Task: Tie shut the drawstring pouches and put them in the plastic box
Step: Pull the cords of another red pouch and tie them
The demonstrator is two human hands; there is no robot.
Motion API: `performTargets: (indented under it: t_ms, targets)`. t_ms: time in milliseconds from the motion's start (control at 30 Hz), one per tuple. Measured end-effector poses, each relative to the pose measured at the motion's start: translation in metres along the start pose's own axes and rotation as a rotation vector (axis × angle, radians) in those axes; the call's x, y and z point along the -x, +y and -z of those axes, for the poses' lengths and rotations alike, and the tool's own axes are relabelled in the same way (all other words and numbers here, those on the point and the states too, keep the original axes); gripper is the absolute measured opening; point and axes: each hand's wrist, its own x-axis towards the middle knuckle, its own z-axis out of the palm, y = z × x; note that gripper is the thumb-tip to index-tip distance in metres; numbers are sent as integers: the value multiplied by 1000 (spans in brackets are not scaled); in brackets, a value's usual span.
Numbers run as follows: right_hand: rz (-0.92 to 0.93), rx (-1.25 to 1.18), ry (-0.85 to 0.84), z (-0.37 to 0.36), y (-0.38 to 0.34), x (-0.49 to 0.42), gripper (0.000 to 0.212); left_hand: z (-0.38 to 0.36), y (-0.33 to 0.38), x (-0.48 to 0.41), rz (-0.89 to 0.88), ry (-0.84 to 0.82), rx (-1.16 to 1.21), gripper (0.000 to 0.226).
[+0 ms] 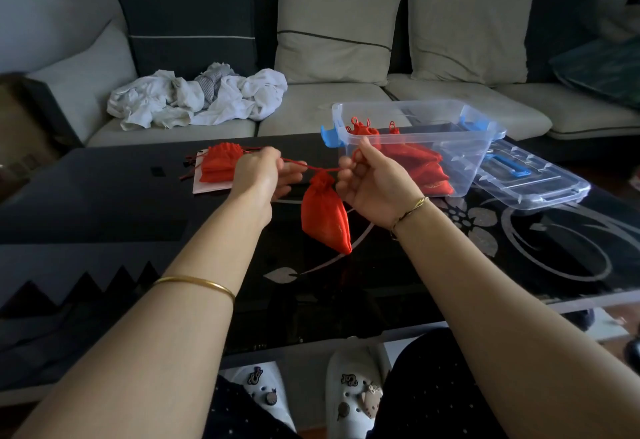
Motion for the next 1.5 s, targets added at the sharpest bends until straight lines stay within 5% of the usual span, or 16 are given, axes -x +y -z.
performTargets:
  t_ms: [100,233,600,867,1034,1300,1500]
  targets:
    - [-25,60,63,7,0,-2,38,7,1,-8,28,85,273,28]
    - [-24,165,150,3,7,-3,36,5,-3,-9,9,-7,501,34]
    - [244,339,60,-19,-7,3,33,3,-2,1,-317,-445,-387,4]
    - [166,542,94,-23,-6,7,43,-1,-5,3,-315,-465,-409,10]
    - [171,586,49,-21,-5,7,16,-1,-7,1,-289,-441,-344,9]
    - [505,1296,34,-12,3,9,15,-5,-10,-2,-290,-290,-305,19]
    - [678,1484,10,-15,6,8,14,-7,-8,0,-284,-220,-335,19]
